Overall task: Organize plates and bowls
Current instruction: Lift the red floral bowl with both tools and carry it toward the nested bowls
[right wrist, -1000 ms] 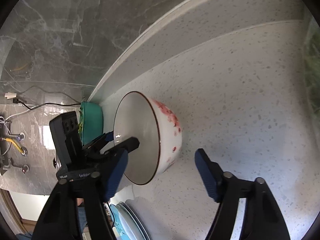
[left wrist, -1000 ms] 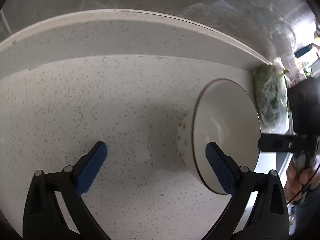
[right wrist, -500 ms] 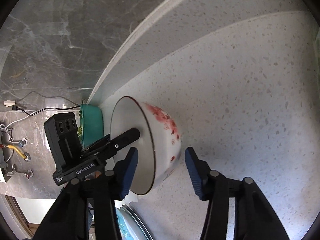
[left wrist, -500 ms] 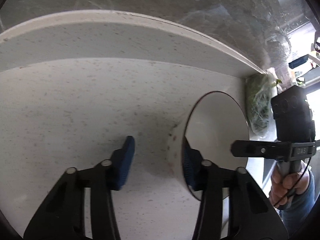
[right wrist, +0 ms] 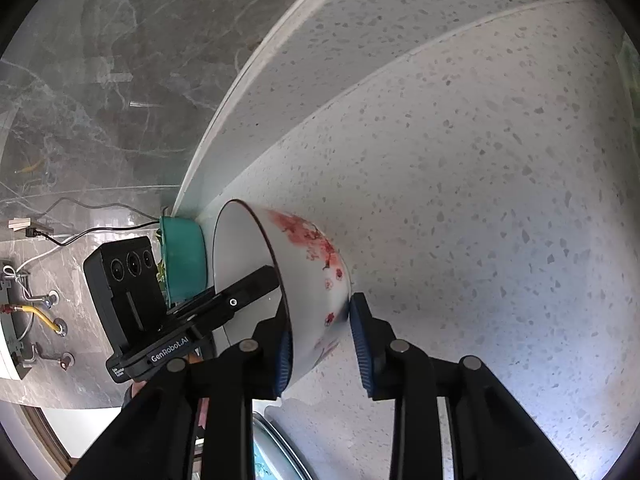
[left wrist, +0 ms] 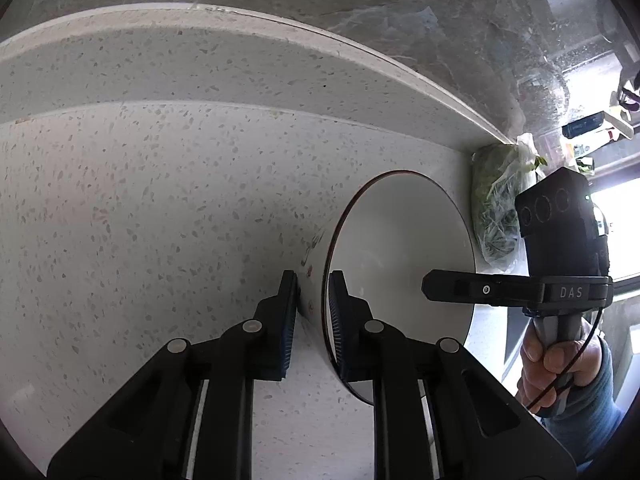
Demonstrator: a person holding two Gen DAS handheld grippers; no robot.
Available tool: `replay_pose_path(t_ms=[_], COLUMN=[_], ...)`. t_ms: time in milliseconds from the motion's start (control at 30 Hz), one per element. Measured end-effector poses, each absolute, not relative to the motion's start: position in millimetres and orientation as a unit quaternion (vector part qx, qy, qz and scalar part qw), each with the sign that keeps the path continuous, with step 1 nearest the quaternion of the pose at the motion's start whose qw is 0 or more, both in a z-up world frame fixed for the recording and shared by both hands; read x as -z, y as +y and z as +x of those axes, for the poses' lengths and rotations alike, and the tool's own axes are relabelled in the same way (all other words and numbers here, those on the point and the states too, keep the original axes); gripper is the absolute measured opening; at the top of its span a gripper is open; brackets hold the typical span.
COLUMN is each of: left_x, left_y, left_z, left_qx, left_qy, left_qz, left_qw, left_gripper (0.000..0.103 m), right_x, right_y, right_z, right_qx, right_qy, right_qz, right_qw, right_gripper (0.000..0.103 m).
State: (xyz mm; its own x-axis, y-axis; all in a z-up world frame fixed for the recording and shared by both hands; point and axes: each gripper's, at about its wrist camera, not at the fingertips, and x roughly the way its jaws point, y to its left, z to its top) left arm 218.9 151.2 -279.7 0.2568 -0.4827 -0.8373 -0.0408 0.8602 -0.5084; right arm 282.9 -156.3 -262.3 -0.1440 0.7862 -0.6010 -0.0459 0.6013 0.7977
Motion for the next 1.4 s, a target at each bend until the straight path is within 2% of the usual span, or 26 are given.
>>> replay_pose_path(t_ms=[500, 1033, 1400], left_x=[271, 206, 156], left_y=[140, 103, 70], left_z=[218, 192, 141], left_qx=[0.132, 0.150, 0.174], left_qy=[0.605, 0.587, 0.572], left_qz=[-0.223, -0.204, -0.194], left_qw=[0.753, 0.769, 0.778], left_gripper=[0.013, 0.013, 0.013], right_x=[258, 203, 160], right_y=[-169, -201, -231], right_z=[282, 248, 201], right_qx=[-0.335, -0.340, -0.347], right_qy=[0.678, 0.653, 0.629], right_qz=[0.292, 0.297, 0.300], right_qw=[0.586, 0.608, 0.628], right_gripper=[0.031, 0.031, 0.032])
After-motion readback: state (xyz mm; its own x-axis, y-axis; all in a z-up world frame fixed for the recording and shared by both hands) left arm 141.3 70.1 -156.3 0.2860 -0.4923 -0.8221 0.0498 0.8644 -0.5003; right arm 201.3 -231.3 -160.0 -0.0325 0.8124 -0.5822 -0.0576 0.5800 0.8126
